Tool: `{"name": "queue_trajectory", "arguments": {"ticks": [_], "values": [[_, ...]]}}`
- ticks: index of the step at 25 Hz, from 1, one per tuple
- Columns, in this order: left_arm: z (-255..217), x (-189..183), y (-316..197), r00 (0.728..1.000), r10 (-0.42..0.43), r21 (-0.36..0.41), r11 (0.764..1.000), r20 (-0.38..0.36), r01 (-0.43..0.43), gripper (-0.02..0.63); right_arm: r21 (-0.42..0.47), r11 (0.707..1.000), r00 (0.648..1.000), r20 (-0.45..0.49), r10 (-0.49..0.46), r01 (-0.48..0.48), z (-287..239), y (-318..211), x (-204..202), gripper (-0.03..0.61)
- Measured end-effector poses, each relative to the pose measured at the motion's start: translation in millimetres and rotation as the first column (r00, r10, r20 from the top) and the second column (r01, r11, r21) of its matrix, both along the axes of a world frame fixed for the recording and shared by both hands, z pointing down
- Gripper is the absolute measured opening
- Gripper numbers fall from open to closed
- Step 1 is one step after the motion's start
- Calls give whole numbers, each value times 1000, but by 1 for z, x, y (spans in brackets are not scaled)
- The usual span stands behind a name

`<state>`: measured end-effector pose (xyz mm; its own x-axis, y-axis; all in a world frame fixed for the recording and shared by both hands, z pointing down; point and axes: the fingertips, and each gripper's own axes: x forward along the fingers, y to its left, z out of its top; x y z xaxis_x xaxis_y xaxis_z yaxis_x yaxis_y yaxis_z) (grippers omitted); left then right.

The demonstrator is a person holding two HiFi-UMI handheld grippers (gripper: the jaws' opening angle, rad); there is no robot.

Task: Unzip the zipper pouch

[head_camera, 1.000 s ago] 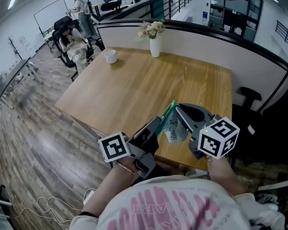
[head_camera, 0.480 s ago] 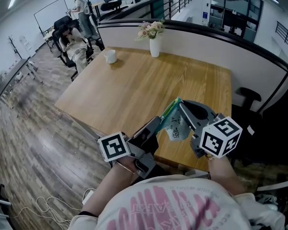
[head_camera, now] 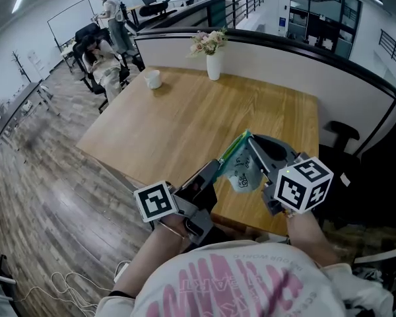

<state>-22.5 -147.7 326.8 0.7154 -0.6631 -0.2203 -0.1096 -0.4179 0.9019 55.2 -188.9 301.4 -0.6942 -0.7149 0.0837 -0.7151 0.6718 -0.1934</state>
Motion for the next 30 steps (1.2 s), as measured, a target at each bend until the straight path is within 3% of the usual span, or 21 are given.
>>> {"name": "queue_trajectory", "arguments": {"ticks": [23, 30], "values": [[12, 17, -2, 1000, 25, -24, 999, 2, -25, -2, -15, 997, 997, -9, 74, -74, 2, -3, 30, 11], [12, 13, 2, 1000, 24, -25, 999, 5, -24, -2, -46, 993, 993, 47, 108, -106, 0, -4, 38, 11]]}}
